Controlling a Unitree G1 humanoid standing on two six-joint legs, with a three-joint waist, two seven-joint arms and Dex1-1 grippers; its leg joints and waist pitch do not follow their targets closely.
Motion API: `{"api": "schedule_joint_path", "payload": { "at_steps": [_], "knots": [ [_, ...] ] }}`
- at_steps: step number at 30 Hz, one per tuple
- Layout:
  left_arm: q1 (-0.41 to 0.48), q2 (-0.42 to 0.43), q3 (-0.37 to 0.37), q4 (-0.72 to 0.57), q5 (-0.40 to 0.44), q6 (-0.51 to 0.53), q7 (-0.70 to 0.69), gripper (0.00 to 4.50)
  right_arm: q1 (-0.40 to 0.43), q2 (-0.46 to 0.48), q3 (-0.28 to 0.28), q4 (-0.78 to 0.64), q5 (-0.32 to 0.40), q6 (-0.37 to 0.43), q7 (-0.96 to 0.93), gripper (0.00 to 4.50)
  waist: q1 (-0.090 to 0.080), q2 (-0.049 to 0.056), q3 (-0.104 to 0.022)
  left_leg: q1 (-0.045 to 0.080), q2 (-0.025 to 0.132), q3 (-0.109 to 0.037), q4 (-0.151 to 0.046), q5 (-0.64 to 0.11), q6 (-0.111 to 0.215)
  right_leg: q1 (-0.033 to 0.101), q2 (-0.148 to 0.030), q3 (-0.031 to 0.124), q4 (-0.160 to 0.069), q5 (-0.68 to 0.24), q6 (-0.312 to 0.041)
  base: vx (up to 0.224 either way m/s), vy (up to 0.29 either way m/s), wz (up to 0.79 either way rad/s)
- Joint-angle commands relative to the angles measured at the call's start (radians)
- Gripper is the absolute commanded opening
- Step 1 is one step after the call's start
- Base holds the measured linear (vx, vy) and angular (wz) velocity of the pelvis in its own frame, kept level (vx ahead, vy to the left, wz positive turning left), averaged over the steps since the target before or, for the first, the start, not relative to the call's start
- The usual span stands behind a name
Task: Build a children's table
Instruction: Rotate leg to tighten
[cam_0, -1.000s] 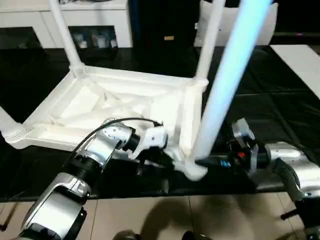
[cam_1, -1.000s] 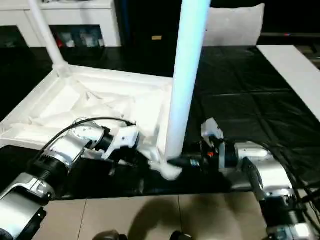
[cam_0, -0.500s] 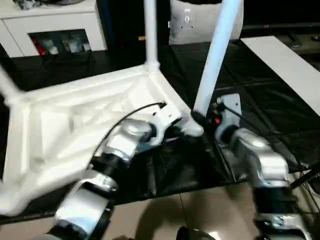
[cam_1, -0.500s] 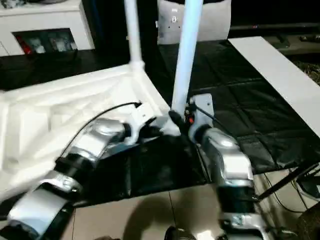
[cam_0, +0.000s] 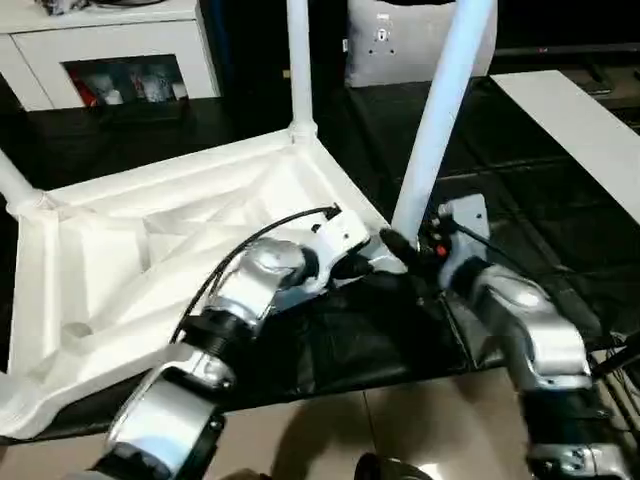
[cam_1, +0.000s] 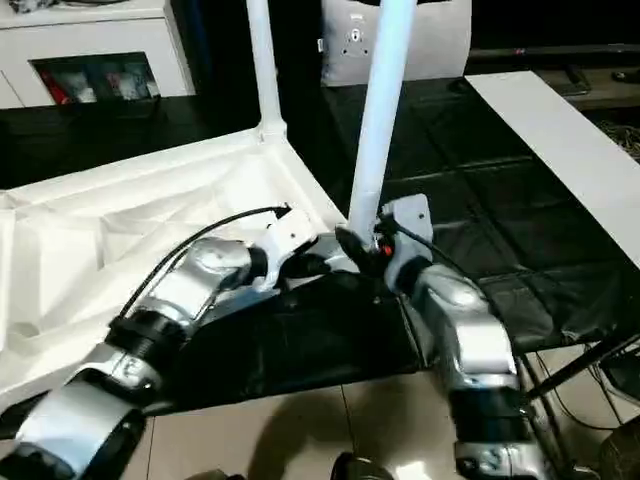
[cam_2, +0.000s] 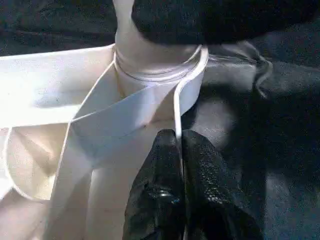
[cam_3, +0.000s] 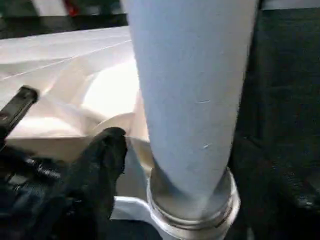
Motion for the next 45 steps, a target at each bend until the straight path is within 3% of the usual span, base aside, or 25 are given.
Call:
{"api": "schedule_joint_path", "payload": {
  "at_steps": [1, 3, 4, 7, 11, 13, 16, 19, 23, 35, 43, 45],
  "knots": [
    [0.012, 0.019, -0.03, -0.044, -0.022, -0.07, -0.093, 0.0, 0.001, -0.054, 0.034, 0.002, 0.014, -0.049, 0.117, 3.77, 0.013, -0.019, -0.068, -0.003, 0.072, -0.042, -0.061, -0.087, 0.131, 0.077, -0.103, 0.086, -0.071, -0.342, -0.033, 0.0, 0.0, 0.0],
    [0.015, 0.052, -0.042, -0.036, -0.015, -0.107, -0.136, 0.0, 0.001, -0.108, 0.024, 0.021, 0.024, -0.099, 0.203, 3.77, 0.013, -0.02, -0.068, 0.0, 0.077, -0.042, -0.062, -0.088, 0.133, 0.072, -0.101, 0.088, -0.07, -0.339, -0.033, 0.0, 0.0, 0.0],
    [0.015, 0.059, -0.045, -0.034, -0.014, -0.114, -0.146, 0.0, 0.002, -0.121, 0.024, 0.024, 0.027, -0.109, 0.225, 3.99, 0.017, -0.02, -0.068, 0.001, 0.076, -0.041, -0.061, -0.091, 0.133, 0.071, -0.103, 0.088, -0.07, -0.341, -0.033, 0.0, 0.0, 0.0],
    [0.018, 0.096, -0.062, -0.026, -0.017, -0.164, -0.22, 0.0, 0.023, -0.221, 0.044, 0.034, 0.06, -0.179, 0.417, 3.99, 0.037, -0.021, -0.073, 0.006, 0.08, -0.039, -0.06, -0.079, 0.142, 0.072, -0.103, 0.091, -0.063, -0.319, -0.042, 0.0, 0.0, 0.0],
    [0.021, 0.125, -0.081, -0.028, -0.02, -0.209, -0.287, 0.0, 0.04, -0.289, 0.072, 0.057, 0.061, -0.251, 0.543, 3.99, 0.054, -0.024, -0.077, 0.003, 0.086, -0.04, -0.058, -0.043, 0.158, 0.073, -0.105, 0.093, -0.051, -0.261, -0.063, 0.0, 0.0, 0.0],
    [0.029, 0.141, -0.092, -0.036, -0.037, -0.263, -0.349, 0.0, 0.037, -0.315, 0.076, 0.087, 0.082, -0.283, 0.628, 3.99, 0.06, -0.025, -0.076, 0.0, 0.082, -0.037, -0.058, -0.052, 0.156, 0.075, -0.105, 0.091, -0.053, -0.283, -0.069, 0.0, 0.0, 0.0],
    [0.035, 0.168, -0.12, -0.036, -0.039, -0.329, -0.426, 0.0, 0.02, -0.335, 0.076, 0.139, 0.121, -0.278, 0.732, 3.84, 0.068, -0.024, -0.077, 0.002, 0.086, -0.037, -0.057, -0.055, 0.155, 0.073, -0.103, 0.09, -0.054, -0.298, -0.066, 0.0, 0.0, 0.0],
    [0.035, 0.178, -0.129, -0.037, -0.044, -0.35, -0.463, 0.0, 0.009, -0.341, 0.082, 0.16, 0.134, -0.281, 0.768, 3.49, 0.082, -0.028, -0.077, 0.007, 0.09, -0.035, -0.057, -0.048, 0.148, 0.069, -0.104, 0.092, -0.053, -0.305, -0.065, 0.0, 0.0, 0.0],
    [0.032, 0.192, -0.139, -0.045, -0.055, -0.375, -0.529, 0.0, -0.009, -0.345, 0.098, 0.189, 0.161, -0.289, 0.838, 3.36, 0.09, -0.028, -0.076, 0.007, 0.09, -0.034, -0.059, -0.056, 0.136, 0.069, -0.105, 0.092, -0.054, -0.328, -0.058, 0.0, 0.0, 0.0],
    [0.021, 0.199, -0.155, -0.038, -0.064, -0.408, -0.583, 0.0, -0.017, -0.335, 0.144, 0.183, 0.169, -0.276, 0.914, 2.14, 0.096, -0.027, -0.071, 0.007, 0.089, -0.034, -0.061, -0.059, 0.126, 0.068, -0.104, 0.092, -0.057, -0.335, -0.052, 0.0, 0.0, 0.0],
    [0.022, 0.196, -0.14, -0.031, -0.073, -0.377, -0.57, 0.0, -0.003, -0.339, 0.155, 0.142, 0.217, -0.189, 0.953, 1.91, 0.096, -0.027, -0.066, 0.009, 0.092, -0.036, -0.064, -0.059, 0.128, 0.067, -0.102, 0.092, -0.057, -0.329, -0.053, 0.0, 0.0, 0.0],
    [0.021, 0.173, -0.117, -0.035, -0.081, -0.306, -0.517, 0.0, 0.013, -0.319, 0.139, 0.089, 0.259, -0.126, 0.91, 1.91, 0.098, -0.027, -0.066, 0.01, 0.096, -0.037, -0.064, -0.053, 0.125, 0.067, -0.105, 0.094, -0.056, -0.321, -0.058, 0.0, 0.0, 0.0]
  ]
}}
